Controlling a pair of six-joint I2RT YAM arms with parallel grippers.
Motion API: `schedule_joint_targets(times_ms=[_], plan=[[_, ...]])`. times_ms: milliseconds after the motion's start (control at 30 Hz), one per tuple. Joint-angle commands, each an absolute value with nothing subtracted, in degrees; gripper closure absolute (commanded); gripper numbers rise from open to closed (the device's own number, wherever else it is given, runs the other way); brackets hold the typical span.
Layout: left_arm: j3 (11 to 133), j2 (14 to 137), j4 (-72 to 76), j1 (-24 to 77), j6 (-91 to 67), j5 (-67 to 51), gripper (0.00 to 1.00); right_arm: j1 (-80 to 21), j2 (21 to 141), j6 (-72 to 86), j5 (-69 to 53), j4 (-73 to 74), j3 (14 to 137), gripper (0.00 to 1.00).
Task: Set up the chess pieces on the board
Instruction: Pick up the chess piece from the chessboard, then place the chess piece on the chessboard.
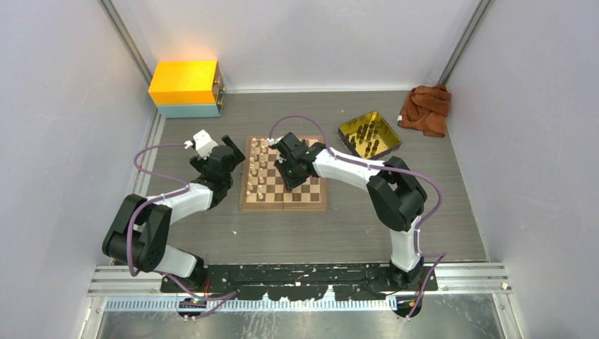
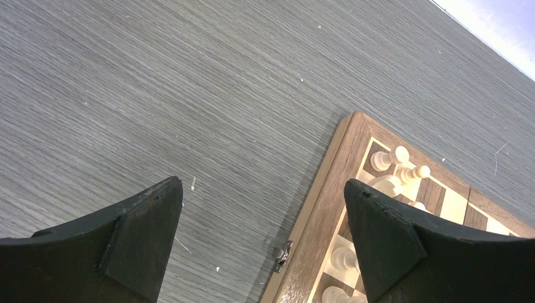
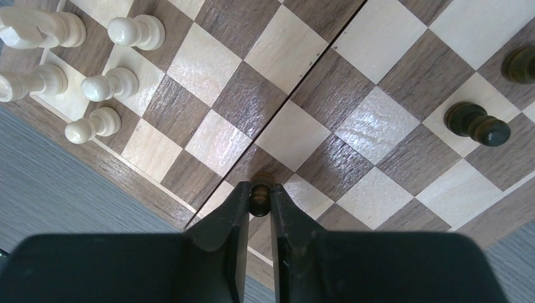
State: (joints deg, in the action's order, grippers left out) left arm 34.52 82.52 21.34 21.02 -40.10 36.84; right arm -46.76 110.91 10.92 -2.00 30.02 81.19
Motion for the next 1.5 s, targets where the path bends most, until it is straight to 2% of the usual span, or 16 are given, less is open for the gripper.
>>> schedule_joint_targets(times_ms=[0,533,1467], plan=[[34.48,82.32,24.52,21.36,-40.25,38.93,0.01,-46.8,109.79,10.45,-0.42,29.67,84.05,0.85],[34.89,82.02,24.26,21.36,-40.25,38.89,0.01,-44.73,106.35,12.94,7.78,29.8,83.5,0.88],[34.67,82.9,24.69,21.36,-40.17,38.78,0.01,-39.39,110.27,16.86,6.88,27.78,84.2,0.87]])
